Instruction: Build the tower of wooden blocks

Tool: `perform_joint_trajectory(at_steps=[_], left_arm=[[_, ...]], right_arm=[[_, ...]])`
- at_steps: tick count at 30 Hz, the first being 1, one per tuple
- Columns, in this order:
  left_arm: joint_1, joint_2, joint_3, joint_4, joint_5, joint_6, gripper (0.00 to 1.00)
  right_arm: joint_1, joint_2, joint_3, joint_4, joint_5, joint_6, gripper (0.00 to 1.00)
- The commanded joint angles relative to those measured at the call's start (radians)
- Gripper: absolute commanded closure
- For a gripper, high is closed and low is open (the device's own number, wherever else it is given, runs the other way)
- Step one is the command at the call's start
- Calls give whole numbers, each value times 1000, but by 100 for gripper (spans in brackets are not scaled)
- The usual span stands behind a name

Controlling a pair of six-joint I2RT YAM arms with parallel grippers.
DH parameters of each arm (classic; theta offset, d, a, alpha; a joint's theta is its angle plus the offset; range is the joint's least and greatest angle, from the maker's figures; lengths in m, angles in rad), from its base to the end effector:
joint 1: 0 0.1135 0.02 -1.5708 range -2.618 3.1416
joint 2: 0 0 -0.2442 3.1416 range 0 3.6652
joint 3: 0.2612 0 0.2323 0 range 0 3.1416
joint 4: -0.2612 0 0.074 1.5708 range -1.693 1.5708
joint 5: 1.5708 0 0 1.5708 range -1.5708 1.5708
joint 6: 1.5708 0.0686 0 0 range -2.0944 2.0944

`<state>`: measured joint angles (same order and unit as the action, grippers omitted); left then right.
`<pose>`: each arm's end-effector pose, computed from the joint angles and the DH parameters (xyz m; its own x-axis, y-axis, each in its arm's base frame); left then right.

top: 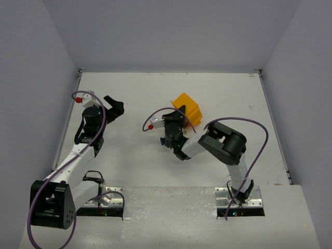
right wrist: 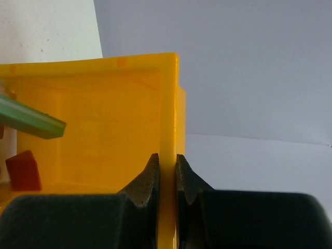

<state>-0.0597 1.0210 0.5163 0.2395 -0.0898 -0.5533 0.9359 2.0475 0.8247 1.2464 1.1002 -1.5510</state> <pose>0.2551 -0.0091 0.2284 -0.2084 -0.5118 -0.8334 -0.1604 0.8585 -0.4871 0.2687 0.2617 0.1424 -0.1631 -0.9858 -0.0408 0.0172 0.0385 -0.9991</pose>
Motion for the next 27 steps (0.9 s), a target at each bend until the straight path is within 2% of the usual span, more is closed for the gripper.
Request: perform_joint_trajectory(at_steps=[1,5,18,27], left_arm=[[-6,-6,42,23,1,13,0],[-6,-9,41,23,1,13,0],[-6,-9,43,22,0,14,0],[-6,-19,47,13,10,17,0]], right_arm=[[26,9,44,218,24,-71,100],[41,-2,43,127,23,-5,100],[45,-53,38,119,29,56,100],[-54,-148,9,117,63,130,100]])
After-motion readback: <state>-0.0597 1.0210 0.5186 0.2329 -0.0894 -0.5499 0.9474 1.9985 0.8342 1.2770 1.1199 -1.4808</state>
